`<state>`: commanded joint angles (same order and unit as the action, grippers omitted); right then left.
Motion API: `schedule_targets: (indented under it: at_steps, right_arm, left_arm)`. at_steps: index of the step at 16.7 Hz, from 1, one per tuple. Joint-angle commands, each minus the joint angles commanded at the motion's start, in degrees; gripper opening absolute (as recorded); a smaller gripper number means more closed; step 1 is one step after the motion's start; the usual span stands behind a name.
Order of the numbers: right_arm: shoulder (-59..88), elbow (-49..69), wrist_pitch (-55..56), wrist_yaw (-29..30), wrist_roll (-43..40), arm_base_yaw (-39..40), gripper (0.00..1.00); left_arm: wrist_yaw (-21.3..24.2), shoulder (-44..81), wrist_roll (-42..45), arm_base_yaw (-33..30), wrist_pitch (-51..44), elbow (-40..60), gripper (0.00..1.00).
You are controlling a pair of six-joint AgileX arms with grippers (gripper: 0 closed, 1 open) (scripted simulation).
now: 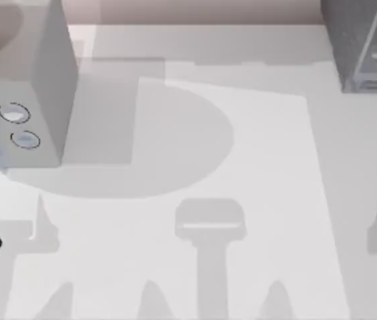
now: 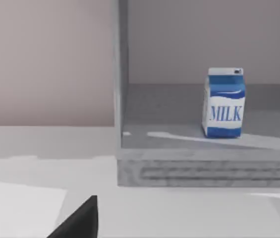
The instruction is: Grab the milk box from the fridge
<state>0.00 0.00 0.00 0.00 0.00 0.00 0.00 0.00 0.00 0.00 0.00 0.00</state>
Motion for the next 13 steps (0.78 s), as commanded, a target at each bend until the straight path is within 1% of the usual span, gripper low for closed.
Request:
schedule_targets:
  at_steps: [3, 6, 9, 13]
  right_arm:
    - [0.56, 0.05, 0.57, -0.3, -0.04, -0.1, 1.0]
    - [5.88, 0.67, 5.95, -2.68, -0.36, -1.26, 1.0]
    - [16.25, 2.02, 16.03, -6.38, -0.77, -3.89, 1.0]
    - [35.77, 4.53, 33.79, -12.05, -1.06, -9.35, 1.0]
  left_arm:
    - [0.0, 0.0, 0.0, 0.0, 0.0, 0.0, 1.0]
    - [0.0, 0.0, 0.0, 0.0, 0.0, 0.0, 1.0]
    - [0.0, 0.0, 0.0, 0.0, 0.0, 0.0, 1.0]
    - [0.0, 0.0, 0.0, 0.0, 0.0, 0.0, 1.0]
